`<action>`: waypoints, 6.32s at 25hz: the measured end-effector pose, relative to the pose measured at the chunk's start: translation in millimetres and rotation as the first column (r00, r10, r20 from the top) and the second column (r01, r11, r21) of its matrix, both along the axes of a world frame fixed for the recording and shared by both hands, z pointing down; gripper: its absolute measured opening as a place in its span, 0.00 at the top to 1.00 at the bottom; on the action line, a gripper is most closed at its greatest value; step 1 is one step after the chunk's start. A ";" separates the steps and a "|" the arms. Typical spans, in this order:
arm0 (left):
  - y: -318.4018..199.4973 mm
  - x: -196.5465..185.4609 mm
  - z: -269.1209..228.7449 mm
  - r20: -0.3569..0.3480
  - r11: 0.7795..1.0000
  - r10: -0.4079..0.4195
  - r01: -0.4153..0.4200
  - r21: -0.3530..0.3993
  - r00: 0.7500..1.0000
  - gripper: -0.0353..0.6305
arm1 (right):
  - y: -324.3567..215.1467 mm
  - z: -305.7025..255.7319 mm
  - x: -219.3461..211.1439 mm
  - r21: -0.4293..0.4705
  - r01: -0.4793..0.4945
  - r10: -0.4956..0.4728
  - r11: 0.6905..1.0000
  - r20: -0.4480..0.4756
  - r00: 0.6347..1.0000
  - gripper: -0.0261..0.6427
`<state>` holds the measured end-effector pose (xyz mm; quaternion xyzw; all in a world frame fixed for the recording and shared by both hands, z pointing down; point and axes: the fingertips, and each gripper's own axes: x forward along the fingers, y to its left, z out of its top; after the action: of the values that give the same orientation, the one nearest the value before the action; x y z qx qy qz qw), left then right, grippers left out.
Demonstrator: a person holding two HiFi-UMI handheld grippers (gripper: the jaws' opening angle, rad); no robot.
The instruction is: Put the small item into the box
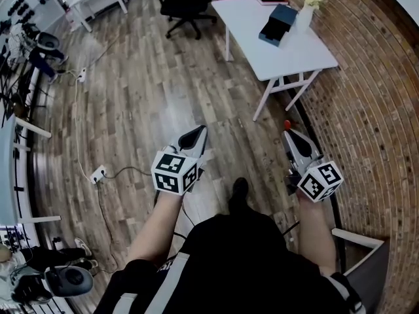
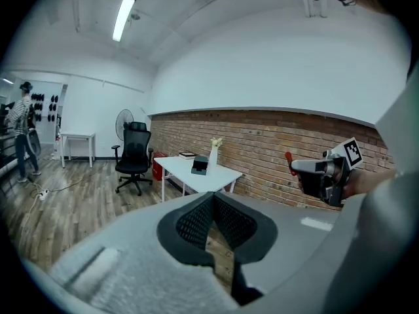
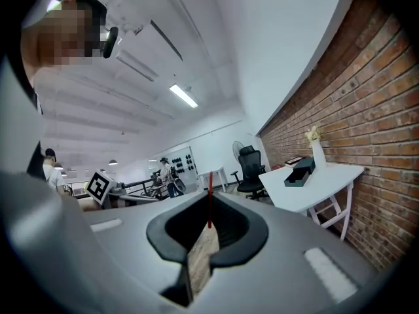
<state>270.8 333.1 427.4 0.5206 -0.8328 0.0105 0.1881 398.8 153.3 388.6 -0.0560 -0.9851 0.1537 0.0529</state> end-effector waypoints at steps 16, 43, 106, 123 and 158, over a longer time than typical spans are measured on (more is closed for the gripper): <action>-117.6 -57.8 -12.4 0.032 0.999 -0.002 0.003 -0.035 0.999 0.94 | -93.1 4.1 -69.3 -0.060 0.070 -0.069 0.996 0.029 0.997 0.94; -170.5 -319.3 -9.0 -0.004 0.995 -0.060 0.061 0.080 0.998 0.94 | -143.1 18.5 -326.2 -0.038 0.128 -0.130 0.991 -0.054 0.990 0.94; -611.2 -611.6 38.8 -0.035 0.752 0.659 -0.659 -0.007 0.751 0.94 | -469.3 83.9 -556.9 -0.160 -0.636 0.612 0.755 -0.177 0.771 0.94; -642.3 -551.0 23.6 -0.030 0.647 0.762 -0.762 -0.018 0.647 0.94 | -483.1 80.1 -468.4 -0.158 -0.777 0.760 0.610 -0.163 0.630 0.94; -711.7 -563.8 108.4 -0.179 0.474 0.864 -0.880 -0.023 0.470 0.94 | -513.1 228.9 -547.7 -0.078 -0.810 0.626 0.582 -0.593 0.507 0.94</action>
<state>-293.1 -378.6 535.8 0.8602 -0.4330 0.1142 0.2440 -148.9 -359.8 617.5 0.3992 -0.8200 0.3407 0.2282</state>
